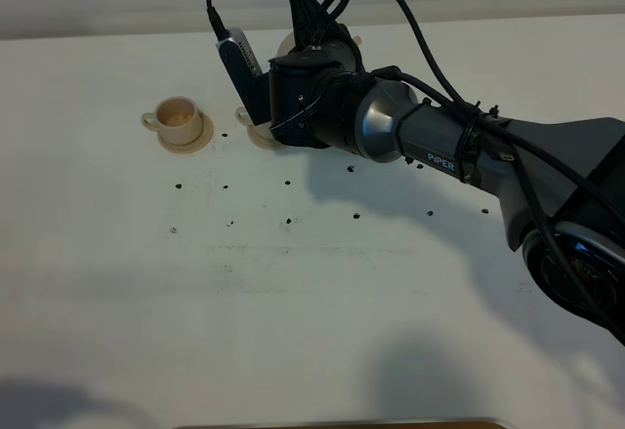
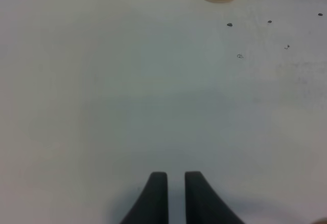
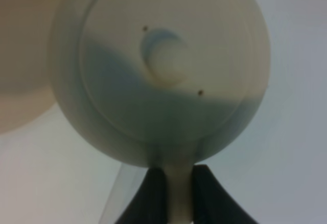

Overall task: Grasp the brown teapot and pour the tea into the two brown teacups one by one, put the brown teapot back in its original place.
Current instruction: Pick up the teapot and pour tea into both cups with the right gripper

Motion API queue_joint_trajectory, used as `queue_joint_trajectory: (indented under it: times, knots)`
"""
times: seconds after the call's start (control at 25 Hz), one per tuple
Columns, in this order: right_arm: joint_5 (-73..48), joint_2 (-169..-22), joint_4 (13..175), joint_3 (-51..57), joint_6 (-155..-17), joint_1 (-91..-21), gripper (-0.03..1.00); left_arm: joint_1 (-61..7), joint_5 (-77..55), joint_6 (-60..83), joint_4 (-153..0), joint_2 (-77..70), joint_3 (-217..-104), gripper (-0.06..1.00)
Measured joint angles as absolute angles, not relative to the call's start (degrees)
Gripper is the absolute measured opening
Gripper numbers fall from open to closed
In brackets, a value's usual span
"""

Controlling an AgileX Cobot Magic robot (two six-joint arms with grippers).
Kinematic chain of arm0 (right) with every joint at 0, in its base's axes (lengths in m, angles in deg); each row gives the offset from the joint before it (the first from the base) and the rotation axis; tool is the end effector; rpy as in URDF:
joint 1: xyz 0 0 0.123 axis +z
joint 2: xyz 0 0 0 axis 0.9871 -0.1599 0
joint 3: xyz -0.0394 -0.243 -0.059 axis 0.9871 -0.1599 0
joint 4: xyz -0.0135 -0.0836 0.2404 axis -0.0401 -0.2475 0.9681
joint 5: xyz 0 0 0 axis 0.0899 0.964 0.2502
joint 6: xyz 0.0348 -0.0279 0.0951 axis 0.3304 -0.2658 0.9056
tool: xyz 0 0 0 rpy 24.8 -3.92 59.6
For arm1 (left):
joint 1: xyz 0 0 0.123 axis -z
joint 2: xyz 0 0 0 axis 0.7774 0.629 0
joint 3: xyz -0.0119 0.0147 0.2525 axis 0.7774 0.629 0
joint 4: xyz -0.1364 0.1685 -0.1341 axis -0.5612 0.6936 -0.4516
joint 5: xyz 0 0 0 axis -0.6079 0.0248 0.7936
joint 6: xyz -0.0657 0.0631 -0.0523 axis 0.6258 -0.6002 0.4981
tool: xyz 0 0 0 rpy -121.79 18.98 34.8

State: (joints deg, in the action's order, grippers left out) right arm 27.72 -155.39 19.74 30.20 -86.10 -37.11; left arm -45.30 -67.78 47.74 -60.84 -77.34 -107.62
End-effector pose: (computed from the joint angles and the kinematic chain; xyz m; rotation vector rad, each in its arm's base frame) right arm 0.4101 0.2905 0.1559 -1.8902 1.4731 -1.2071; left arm 0.0458 -0.0015 0.2614 0.0674 2.0745 -0.0406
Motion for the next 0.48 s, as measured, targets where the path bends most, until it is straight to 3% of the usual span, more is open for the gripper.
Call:
queue_joint_trajectory:
  times: [0.48]
  knots:
    - [27.7, -155.4, 18.7, 30.2, -86.1, -37.1, 0.12, -45.3, -67.8, 47.7, -60.8, -77.3, -107.6, 0.07]
